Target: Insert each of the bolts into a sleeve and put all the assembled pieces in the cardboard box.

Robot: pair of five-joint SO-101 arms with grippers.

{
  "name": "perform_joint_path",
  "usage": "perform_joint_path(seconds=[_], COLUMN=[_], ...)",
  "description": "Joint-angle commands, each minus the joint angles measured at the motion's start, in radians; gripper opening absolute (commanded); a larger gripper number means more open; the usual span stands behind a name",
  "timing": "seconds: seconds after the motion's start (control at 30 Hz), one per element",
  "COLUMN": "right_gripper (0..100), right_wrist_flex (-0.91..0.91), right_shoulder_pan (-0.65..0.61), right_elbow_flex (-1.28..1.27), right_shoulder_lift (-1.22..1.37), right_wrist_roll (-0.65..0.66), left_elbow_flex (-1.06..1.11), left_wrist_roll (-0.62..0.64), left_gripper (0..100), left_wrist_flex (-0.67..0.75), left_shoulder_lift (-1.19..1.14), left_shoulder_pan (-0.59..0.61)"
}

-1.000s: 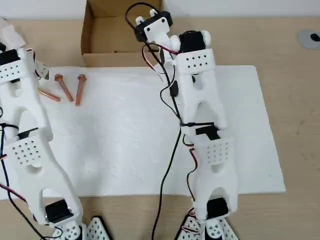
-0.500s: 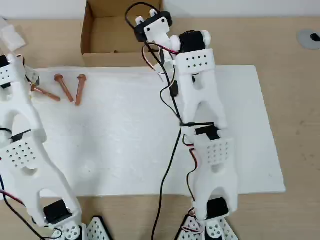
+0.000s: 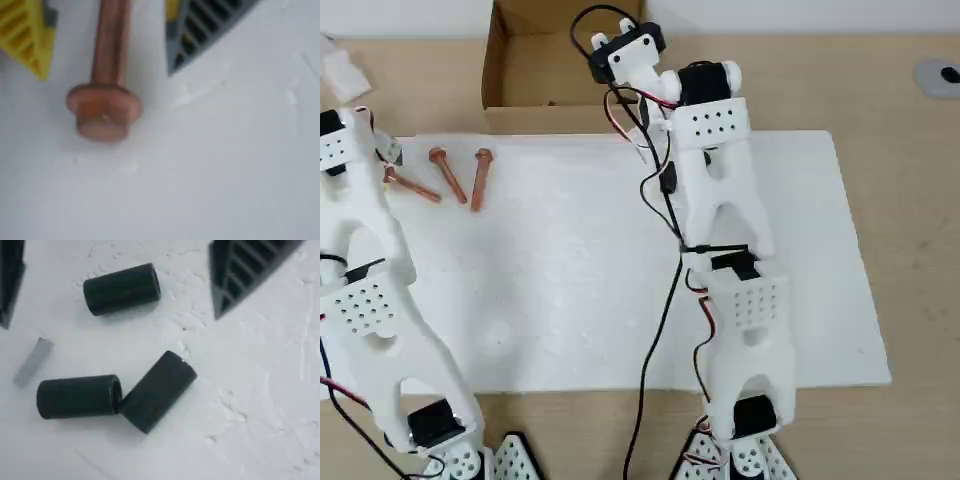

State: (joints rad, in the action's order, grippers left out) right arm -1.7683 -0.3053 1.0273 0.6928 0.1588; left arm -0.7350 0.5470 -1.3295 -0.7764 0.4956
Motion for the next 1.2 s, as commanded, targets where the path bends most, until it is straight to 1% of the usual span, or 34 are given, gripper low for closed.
perform_joint_path(seconds=[0.0,0.3,0.6,0.67,0.73,0.8,0.9,1.17], right_gripper=[29.6,29.6,29.6,29.6,29.6,29.6,29.6,29.6], right_wrist_flex=[-0.020,-0.020,-0.020,-0.020,-0.020,-0.020,-0.020,-0.020], right_shoulder_pan=[-0.008,-0.008,-0.008,-0.008,-0.008,-0.008,-0.008,-0.008], right_elbow_flex=[-0.001,-0.001,-0.001,-0.001,-0.001,-0.001,-0.001,-0.001], right_shoulder_lift=[-0.074,-0.074,-0.074,-0.074,-0.074,-0.076,-0.076,-0.076], right_wrist_roll=[0.006,0.006,0.005,0.005,0.002,0.000,0.000,-0.002], left_elbow_flex=[-0.008,-0.130,-0.270,-0.296,-0.319,-0.342,-0.374,-0.445], left_wrist_roll=[0.002,0.002,-0.005,-0.017,-0.021,-0.029,-0.055,-0.057], left_gripper=[17,17,16,12,5,1,1,1], left_wrist_flex=[0.014,0.011,-0.094,-0.126,-0.149,-0.169,-0.203,-0.279], left_shoulder_lift=[0.005,-0.166,-0.246,-0.259,-0.268,-0.272,-0.272,-0.269], left_shoulder_pan=[-0.020,-0.020,-0.031,-0.031,-0.032,-0.031,-0.034,-0.028])
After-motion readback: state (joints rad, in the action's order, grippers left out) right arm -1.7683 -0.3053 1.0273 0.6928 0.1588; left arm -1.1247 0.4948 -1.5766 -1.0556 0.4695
